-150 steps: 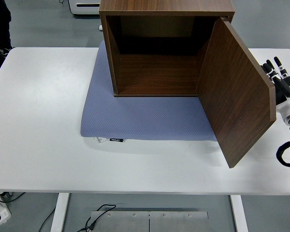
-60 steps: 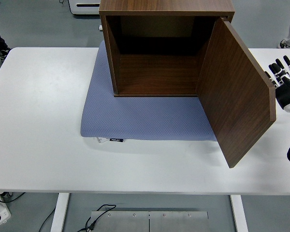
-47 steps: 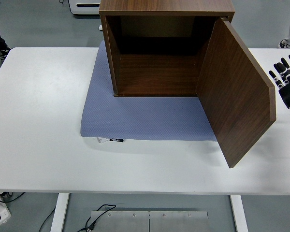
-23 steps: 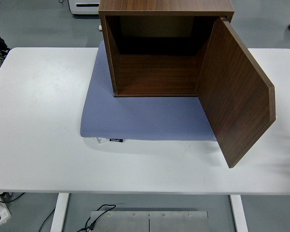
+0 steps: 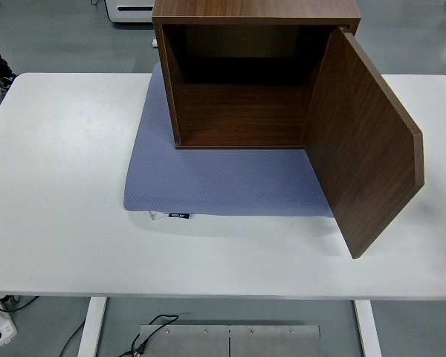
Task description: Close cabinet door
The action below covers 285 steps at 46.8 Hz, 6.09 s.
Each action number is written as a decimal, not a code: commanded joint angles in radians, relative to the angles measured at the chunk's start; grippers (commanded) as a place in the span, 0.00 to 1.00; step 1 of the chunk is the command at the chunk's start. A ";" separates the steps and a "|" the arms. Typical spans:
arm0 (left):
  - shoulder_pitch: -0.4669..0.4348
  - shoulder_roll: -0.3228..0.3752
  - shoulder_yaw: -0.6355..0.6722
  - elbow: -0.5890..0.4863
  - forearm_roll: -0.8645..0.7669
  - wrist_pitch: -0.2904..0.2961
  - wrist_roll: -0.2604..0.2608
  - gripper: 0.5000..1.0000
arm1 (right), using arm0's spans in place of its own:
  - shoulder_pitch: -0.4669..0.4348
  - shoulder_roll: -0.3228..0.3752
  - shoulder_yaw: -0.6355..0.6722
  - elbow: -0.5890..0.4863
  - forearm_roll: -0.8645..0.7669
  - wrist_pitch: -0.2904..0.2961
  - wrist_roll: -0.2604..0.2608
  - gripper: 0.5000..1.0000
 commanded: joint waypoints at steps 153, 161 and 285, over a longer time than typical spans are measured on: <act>0.000 0.000 0.001 0.000 0.000 0.000 -0.001 1.00 | 0.399 0.244 -0.555 0.137 -0.205 0.076 -0.011 1.00; 0.000 0.000 0.000 0.000 -0.001 0.000 0.000 1.00 | 0.450 0.281 -0.577 0.088 -0.204 0.076 -0.011 1.00; 0.000 0.000 0.000 0.000 -0.001 0.000 0.000 1.00 | 0.809 0.503 -0.578 -0.398 -0.133 0.011 -0.006 1.00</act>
